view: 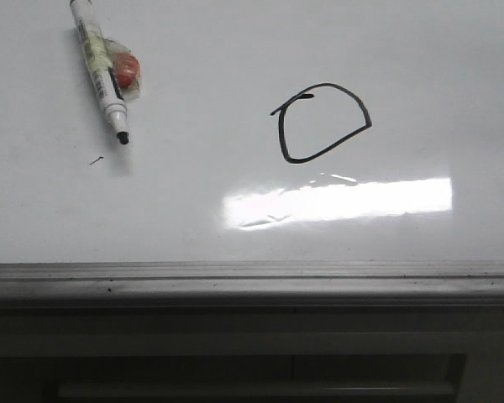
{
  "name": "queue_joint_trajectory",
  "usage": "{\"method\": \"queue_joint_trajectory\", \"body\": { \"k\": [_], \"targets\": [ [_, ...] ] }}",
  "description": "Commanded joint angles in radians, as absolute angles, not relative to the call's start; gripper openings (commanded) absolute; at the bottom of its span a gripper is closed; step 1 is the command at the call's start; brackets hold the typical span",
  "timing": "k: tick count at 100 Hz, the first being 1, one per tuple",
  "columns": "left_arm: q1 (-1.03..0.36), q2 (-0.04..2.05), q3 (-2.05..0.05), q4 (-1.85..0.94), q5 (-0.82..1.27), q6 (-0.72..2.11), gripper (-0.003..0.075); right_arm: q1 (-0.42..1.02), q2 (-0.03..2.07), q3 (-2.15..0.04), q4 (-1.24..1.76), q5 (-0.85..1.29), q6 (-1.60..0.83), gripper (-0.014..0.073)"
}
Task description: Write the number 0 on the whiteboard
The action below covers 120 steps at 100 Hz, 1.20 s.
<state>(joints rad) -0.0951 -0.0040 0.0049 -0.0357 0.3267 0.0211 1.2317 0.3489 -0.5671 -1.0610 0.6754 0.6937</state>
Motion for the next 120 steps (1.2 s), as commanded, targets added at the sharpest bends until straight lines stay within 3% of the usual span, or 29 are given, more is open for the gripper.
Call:
{"method": "queue_joint_trajectory", "body": {
  "k": [1, 38, 56, 74, 88, 97, 120],
  "targets": [
    [-0.094, -0.03, 0.037, -0.046, 0.279, 0.023, -0.002, 1.225, 0.357, -0.594, -1.113, 0.635, 0.696, -0.0057],
    [-0.094, -0.03, 0.037, -0.046, 0.279, 0.023, -0.002, 1.166, 0.357, -0.497, -1.087, 0.647, 0.696, -0.0057],
    [-0.094, -0.03, 0.037, -0.046, 0.279, 0.023, -0.002, 0.862, 0.357, -0.419, -0.799, 0.421, 0.633, -0.0057],
    [-0.094, -0.03, 0.037, -0.046, 0.279, 0.023, -0.002, 0.468, 0.357, -0.23, -0.332, 0.024, 0.227, -0.0057],
    [-0.094, -0.03, 0.037, -0.046, 0.279, 0.023, -0.002, 0.294, 0.318, -0.047, -0.266, -0.218, 0.162, -0.0057],
    [-0.094, -0.03, 0.037, -0.046, 0.279, 0.023, -0.002, 0.264, 0.239, 0.028, -0.237, -0.184, 0.162, -0.0057],
    [-0.094, -0.03, 0.035, -0.046, 0.279, 0.023, -0.002, 0.262, -0.038, 0.025, -0.215, 0.313, 0.16, -0.0058]
  ]
}}
